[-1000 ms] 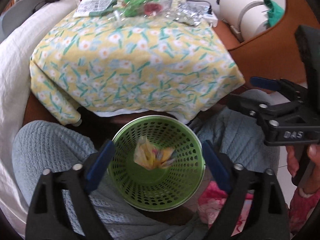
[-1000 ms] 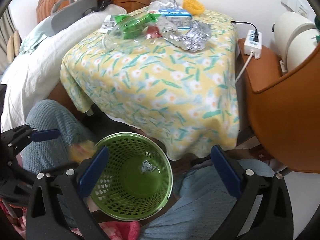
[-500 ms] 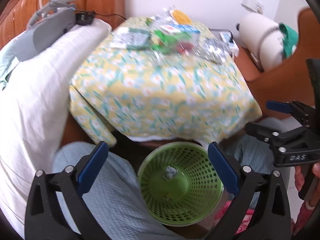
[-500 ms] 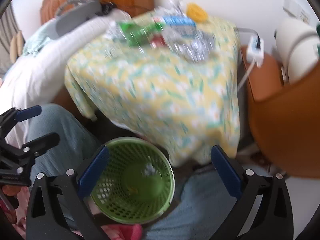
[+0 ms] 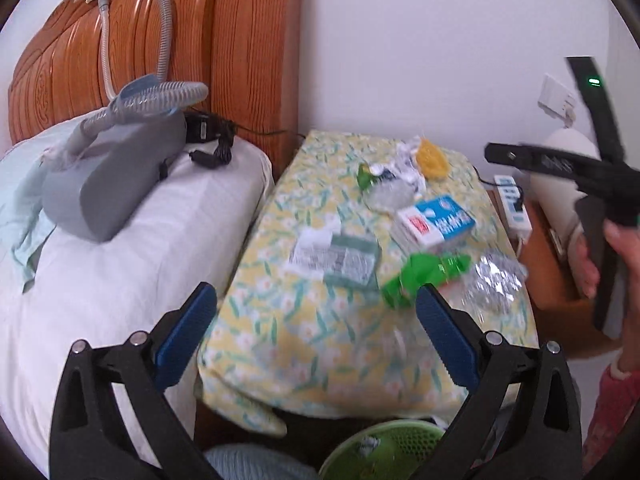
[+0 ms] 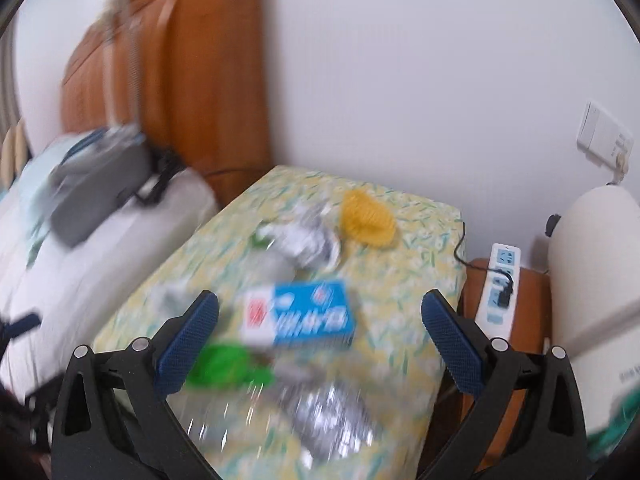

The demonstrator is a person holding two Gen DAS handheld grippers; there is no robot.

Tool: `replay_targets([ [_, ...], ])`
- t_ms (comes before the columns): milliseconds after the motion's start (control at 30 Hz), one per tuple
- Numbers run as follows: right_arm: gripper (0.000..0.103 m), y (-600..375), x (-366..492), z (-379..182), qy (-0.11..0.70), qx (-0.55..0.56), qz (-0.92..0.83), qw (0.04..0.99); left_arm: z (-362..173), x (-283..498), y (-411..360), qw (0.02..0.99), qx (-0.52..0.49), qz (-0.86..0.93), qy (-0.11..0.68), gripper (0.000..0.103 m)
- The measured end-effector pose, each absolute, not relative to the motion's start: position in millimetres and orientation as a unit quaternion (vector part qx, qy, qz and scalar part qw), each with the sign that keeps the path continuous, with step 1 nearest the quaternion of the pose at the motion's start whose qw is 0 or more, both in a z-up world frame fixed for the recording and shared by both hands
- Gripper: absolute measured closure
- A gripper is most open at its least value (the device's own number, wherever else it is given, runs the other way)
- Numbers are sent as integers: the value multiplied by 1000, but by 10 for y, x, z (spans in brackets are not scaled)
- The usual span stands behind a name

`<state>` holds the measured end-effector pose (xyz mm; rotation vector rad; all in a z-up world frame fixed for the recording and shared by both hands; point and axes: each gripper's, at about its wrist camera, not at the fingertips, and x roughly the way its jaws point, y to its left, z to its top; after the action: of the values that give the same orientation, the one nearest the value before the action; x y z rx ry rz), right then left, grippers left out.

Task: Collect trash
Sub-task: 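Move both tools back up to the table, then grasp the yellow mesh fruit net with the right tool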

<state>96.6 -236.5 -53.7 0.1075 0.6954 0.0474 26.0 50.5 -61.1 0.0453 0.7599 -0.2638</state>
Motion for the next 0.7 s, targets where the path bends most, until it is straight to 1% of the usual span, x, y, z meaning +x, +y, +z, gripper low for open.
replay_targets([
  [100, 3, -2738, 1657, -676, 364, 136, 5, 921, -620, 503, 394, 918, 21, -136, 371, 8],
  [167, 3, -2908, 2002, -803, 381, 158, -13, 911, -639, 642, 322, 918, 23, -140, 370, 8],
  [367, 3, -2952, 2725, -1208, 450, 141, -14, 882, -722, 942, 158, 914, 19, -152, 377, 8],
  [600, 3, -2811, 3022, -1529, 483, 129, 0, 866, -773, 1086, -20, 910, 25, -160, 381, 8],
  [633, 4, -2796, 3048, -1576, 487, 130, 6, 864, -780, 1092, -28, 910, 26, -160, 382, 8],
  [667, 16, -2790, 3060, -1616, 490, 133, 10, 862, -782, 1094, -37, 910, 27, -160, 382, 8],
  [700, 31, -2791, 3057, -1636, 492, 135, 11, 860, -784, 1097, -41, 909, 28, -159, 383, 8],
])
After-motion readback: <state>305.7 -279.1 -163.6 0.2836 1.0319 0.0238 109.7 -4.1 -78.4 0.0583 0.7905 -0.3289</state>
